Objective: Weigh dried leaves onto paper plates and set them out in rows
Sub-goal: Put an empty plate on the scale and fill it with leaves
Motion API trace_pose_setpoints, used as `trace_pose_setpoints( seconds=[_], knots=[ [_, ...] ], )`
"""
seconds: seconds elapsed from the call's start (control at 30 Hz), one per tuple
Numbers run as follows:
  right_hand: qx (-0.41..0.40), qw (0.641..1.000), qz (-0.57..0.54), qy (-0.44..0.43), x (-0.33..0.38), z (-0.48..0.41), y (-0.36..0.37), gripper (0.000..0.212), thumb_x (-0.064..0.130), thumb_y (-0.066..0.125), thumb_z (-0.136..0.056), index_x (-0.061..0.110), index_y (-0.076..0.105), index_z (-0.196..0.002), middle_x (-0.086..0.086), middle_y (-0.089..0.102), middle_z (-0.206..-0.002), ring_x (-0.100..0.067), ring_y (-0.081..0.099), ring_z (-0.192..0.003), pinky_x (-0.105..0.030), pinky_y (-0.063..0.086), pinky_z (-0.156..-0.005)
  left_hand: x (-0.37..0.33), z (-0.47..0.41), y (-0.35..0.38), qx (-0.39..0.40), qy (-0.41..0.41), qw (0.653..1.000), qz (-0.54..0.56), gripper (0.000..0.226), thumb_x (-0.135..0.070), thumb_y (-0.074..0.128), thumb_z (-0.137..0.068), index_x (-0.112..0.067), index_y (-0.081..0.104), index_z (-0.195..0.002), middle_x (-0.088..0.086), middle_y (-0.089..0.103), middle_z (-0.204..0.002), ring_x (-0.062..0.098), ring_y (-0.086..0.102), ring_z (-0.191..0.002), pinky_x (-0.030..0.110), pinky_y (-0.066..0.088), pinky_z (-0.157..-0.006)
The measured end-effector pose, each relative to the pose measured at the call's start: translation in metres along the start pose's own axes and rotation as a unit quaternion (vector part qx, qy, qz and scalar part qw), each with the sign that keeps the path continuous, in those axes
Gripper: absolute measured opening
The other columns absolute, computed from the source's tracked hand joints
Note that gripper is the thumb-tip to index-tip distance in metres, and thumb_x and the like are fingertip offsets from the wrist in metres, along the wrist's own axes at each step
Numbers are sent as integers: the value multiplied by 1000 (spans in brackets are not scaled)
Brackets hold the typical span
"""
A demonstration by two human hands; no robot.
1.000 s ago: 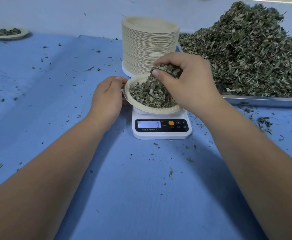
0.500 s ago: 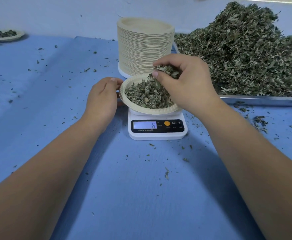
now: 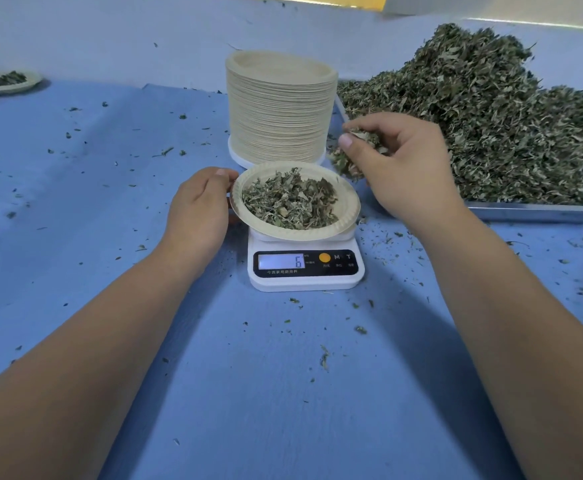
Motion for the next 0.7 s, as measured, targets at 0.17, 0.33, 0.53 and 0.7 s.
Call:
trace_pose_setpoints(
  seconds=[0.17,0.33,0.53,0.7],
  knots=[
    [111,994,16,-13,15,8,28,27,24,69,-96,30,73,-122,23,70,-99,11,64,-88,-20,53,-86,0,1,0,-3,5,1000,-7,35,-29,41,-95,-30,74,-83,-4,76,-96,7,71,-82,16,54,-61],
    [157,987,32,8,11,7,38,35,15,58,-101,28,66,-133,26,61,-95,21,51,-66,-5,41,-67,2,-2,-3,-10,6,1000,-16,34,-27,39,-101,-24,72,-93,-2,75,-102,5,71,-83,17,55,-61],
    [80,994,71,-12,8,7,31,15,28,75,-91,25,78,-105,24,63,-78,13,55,-63,-6,40,-66,3,-2,-2,-5,3,1000,-22,35,-29,39,-97,-25,73,-94,-3,76,-101,13,73,-89,24,59,-67],
    [50,999,1,21,1,5,24,17,27,84,-84,24,78,-99,30,60,-62,9,57,-53,-9,44,-54,2,-2,-2,-7,6,1000,-23,36,-27,39,-100,-24,73,-91,-2,76,-99,14,73,-88,22,57,-64]
  ],
)
Point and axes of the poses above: each hand's wrist, its own z-axis away from the middle knuckle, its own y-axis out of the palm, x = y × z, the point moved 7 cm from there along -z, towards the middle knuckle
